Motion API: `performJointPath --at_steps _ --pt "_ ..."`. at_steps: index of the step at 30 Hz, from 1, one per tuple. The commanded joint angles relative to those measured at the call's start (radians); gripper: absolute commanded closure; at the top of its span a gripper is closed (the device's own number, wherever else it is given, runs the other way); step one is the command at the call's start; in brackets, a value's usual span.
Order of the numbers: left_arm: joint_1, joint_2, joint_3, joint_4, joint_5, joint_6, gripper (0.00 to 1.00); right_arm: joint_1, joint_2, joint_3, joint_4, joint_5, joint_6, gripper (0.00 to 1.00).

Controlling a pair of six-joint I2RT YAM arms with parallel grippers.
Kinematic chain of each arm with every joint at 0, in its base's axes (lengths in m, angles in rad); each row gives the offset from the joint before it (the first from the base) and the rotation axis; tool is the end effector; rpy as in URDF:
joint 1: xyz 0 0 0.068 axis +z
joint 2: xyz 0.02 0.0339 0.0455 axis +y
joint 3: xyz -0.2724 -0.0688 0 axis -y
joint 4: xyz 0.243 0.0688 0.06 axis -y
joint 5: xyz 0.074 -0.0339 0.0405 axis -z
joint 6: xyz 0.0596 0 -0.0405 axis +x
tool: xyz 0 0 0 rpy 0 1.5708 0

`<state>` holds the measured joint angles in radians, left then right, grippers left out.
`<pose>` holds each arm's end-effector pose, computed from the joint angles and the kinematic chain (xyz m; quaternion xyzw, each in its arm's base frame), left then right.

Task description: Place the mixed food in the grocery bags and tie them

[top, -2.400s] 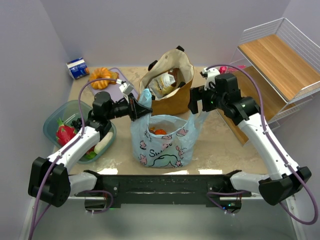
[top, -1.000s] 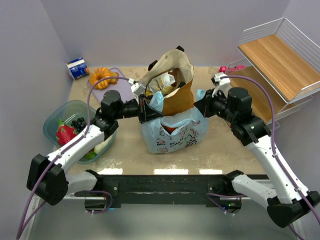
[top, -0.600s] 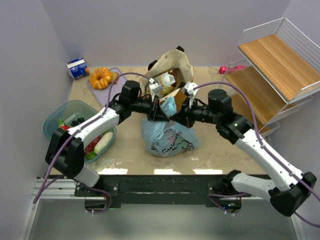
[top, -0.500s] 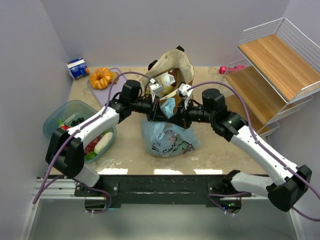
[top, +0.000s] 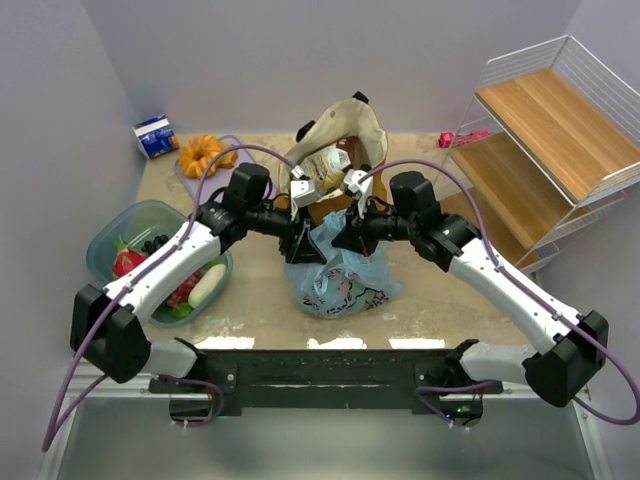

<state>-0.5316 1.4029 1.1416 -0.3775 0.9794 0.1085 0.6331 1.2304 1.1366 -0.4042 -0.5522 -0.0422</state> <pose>0.2428 -0.2002 0.3133 0.4486 0.6819 -0.4941 0.2994 0.2122 0.1945 0.3477 -0.4054 0.7342 0.3673 0.4022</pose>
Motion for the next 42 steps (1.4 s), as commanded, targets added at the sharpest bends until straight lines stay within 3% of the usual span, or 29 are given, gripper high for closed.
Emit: performJointPath --at_steps 1,5,12,24,33,39,41,42 --pt "-0.001 -0.07 0.04 -0.04 -0.008 0.096 0.29 0.002 0.003 0.051 -0.024 -0.034 -0.038 1.0" --pt "0.013 -0.068 0.038 0.02 -0.018 0.047 0.29 0.002 -0.005 0.046 -0.039 -0.04 -0.044 1.0" --pt "0.041 -0.07 -0.031 0.351 0.09 -0.19 0.29 0.0 -0.028 0.017 -0.047 -0.04 -0.042 1.0" --pt "0.041 0.001 -0.1 0.693 0.194 -0.457 0.33 0.004 -0.043 0.005 -0.067 -0.04 -0.062 1.0" --pt "0.041 0.025 -0.144 0.876 0.223 -0.593 0.4 0.01 -0.043 -0.005 -0.087 -0.026 -0.09 1.0" --pt "0.041 0.038 -0.187 1.022 0.245 -0.699 0.53 0.013 -0.054 -0.008 -0.085 -0.04 -0.096 1.0" --pt "0.041 0.044 -0.201 1.061 0.246 -0.717 0.52 0.013 -0.052 -0.006 -0.085 -0.048 -0.097 1.0" --pt "0.041 0.048 -0.201 1.063 0.245 -0.718 0.47 0.014 -0.054 -0.006 -0.085 -0.052 -0.097 1.0"
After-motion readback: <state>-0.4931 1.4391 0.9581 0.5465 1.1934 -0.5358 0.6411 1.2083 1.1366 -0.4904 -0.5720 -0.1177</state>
